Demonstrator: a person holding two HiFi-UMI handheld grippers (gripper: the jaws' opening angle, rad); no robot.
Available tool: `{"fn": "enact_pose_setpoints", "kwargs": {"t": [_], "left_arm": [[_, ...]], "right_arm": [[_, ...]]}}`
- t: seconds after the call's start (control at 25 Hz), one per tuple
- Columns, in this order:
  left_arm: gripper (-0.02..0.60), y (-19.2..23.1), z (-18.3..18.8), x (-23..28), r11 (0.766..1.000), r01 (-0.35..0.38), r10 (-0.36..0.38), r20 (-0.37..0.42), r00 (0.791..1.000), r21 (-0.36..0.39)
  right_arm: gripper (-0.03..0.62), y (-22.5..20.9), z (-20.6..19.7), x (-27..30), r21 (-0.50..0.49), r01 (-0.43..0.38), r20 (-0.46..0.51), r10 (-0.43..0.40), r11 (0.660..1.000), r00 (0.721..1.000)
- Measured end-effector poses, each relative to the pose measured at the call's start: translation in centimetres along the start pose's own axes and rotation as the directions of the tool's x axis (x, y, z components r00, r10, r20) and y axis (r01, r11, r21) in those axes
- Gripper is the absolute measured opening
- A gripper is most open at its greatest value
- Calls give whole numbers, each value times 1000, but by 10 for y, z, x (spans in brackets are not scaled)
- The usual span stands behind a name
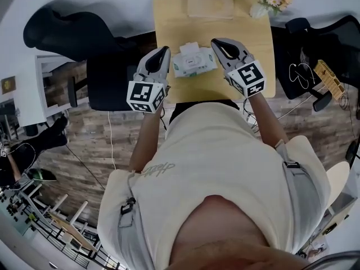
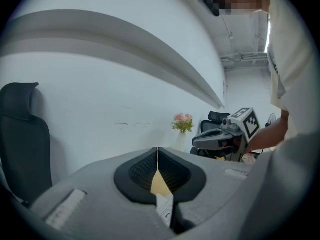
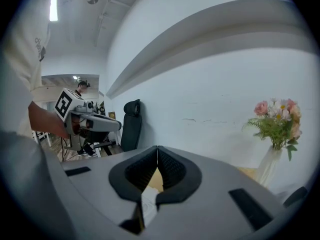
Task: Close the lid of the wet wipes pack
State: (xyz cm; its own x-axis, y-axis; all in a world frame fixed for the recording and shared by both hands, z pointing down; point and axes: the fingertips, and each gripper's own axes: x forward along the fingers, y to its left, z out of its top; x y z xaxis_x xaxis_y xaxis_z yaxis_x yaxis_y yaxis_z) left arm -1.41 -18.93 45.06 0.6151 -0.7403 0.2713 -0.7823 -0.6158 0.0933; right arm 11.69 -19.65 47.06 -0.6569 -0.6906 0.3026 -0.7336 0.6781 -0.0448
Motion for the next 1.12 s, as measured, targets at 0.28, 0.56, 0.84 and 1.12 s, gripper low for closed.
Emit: {"fn": "enact_pose_setpoints", "kwargs": {"t": [0.28,0.56,0.84,1.12], "left_arm": [[17,8,-25,1,999,-7,6,-27,1000,-44],[17,15,-31,-2,997,-25,24,-23,999,-68],[16,18,-37,1,997,-20,17,-36,999,-80],[17,23,-44,0,996,-26,21,-55,998,-89]], "right_arm": [[5,2,-27,25,-5,-35,-76,34,999,996],[52,2,-36,44,20,-55,-113,57,998,992],[59,-4,-61,69,51,-84,-165,91,995,982],[58,-11,-115,101,128,-138,-289,170,982,942]]}}
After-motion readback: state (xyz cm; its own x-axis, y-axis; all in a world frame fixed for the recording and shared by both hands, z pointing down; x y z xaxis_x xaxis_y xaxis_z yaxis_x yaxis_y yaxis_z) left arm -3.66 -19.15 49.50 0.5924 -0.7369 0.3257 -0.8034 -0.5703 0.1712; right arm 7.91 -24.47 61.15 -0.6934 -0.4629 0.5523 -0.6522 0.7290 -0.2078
